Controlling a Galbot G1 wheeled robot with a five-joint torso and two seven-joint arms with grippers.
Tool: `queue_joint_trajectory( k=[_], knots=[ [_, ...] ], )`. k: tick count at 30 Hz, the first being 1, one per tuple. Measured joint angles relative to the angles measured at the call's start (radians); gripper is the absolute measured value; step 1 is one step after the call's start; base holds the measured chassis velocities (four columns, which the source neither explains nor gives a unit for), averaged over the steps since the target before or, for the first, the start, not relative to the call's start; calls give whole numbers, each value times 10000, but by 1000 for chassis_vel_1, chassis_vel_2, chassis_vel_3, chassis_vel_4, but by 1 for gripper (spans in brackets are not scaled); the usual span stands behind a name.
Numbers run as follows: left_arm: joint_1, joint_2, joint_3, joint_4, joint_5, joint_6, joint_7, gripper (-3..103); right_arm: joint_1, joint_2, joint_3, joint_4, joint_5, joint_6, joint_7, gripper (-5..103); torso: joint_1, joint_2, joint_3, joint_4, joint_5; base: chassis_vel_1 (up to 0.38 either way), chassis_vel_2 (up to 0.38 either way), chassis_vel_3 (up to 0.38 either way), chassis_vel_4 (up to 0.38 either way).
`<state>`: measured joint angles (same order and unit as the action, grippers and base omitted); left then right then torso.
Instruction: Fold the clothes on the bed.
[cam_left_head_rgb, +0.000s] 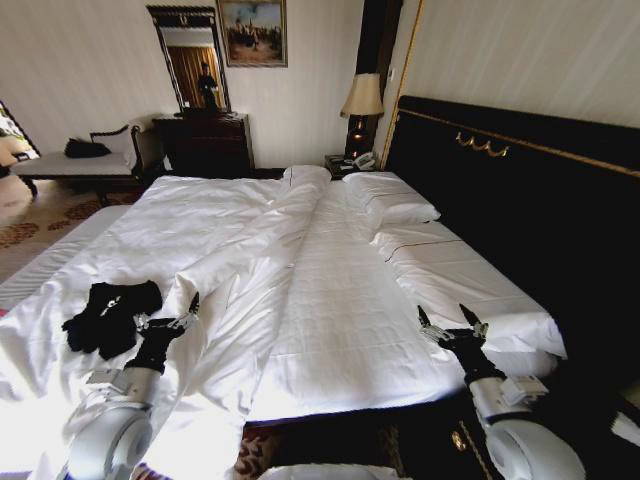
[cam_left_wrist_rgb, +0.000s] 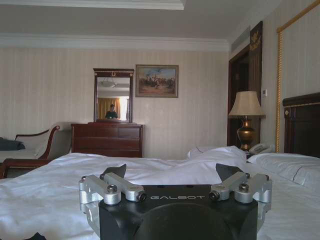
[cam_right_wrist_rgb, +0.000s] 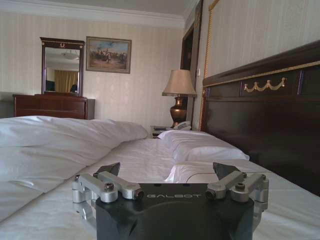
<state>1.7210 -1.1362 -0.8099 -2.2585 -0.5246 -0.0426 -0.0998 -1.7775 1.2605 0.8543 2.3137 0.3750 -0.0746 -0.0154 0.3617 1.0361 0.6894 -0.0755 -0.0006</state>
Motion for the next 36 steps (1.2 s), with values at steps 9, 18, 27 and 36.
queue_joint_trajectory(
  k=[9,18,27,36],
  knots=[
    [82,-56,11,0,39,-21,36,100,4,66,-27,-50,-22,18,248,100,-3,2,-1,-1,0,0,0,0,0],
    [132,-41,-18,-5,32,-31,57,100,46,96,-45,-64,-23,0,261,100,-3,1,-1,0,0,5,18,-8,-7],
    [165,-73,-21,-28,27,-38,57,100,40,92,-11,-44,-18,-5,263,100,-2,1,0,0,0,0,0,0,0],
    [173,-89,-24,-47,21,-50,70,100,-26,78,80,36,7,-10,250,100,-1,1,-1,0,0,0,0,0,0]
  ],
)
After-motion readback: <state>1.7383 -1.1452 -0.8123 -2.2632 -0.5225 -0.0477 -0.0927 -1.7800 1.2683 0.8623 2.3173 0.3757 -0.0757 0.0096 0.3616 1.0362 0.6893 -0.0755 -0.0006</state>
